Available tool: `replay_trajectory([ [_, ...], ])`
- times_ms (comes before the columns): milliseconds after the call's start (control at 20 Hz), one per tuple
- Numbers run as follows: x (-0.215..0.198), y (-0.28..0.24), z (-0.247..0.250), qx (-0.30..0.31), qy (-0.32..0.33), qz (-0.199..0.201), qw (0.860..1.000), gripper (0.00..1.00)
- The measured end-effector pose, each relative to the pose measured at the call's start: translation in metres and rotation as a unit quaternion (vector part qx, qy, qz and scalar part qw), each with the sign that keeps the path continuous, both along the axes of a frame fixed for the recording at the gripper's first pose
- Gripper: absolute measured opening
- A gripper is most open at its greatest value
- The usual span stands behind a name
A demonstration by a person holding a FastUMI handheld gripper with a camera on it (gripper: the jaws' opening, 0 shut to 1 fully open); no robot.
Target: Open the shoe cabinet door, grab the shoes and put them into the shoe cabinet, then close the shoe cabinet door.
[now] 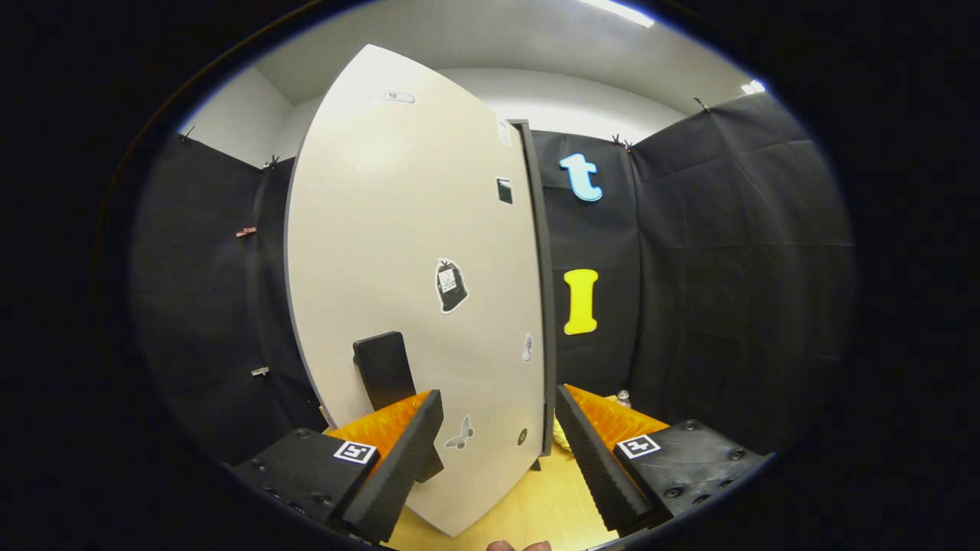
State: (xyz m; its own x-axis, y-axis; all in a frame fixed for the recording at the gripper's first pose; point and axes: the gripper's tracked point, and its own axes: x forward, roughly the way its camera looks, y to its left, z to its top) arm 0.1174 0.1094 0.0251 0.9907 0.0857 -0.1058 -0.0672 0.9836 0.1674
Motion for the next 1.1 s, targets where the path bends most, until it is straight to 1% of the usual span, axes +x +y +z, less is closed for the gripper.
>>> replay_trajectory([
  [50,0.004,0.013,-0.001,-0.001,0.003,0.011,1.0,0.98],
  [150,0.008,0.029,-0.004,-0.002,0.009,0.019,1.0,0.98],
  [400,0.01,0.036,-0.003,-0.004,0.003,0.017,1.0,0.98],
  [850,0.011,0.015,0.002,-0.004,-0.004,-0.005,1.0,0.98],
  [1100,0.009,0.013,0.0,-0.008,-0.002,-0.007,1.0,0.98],
])
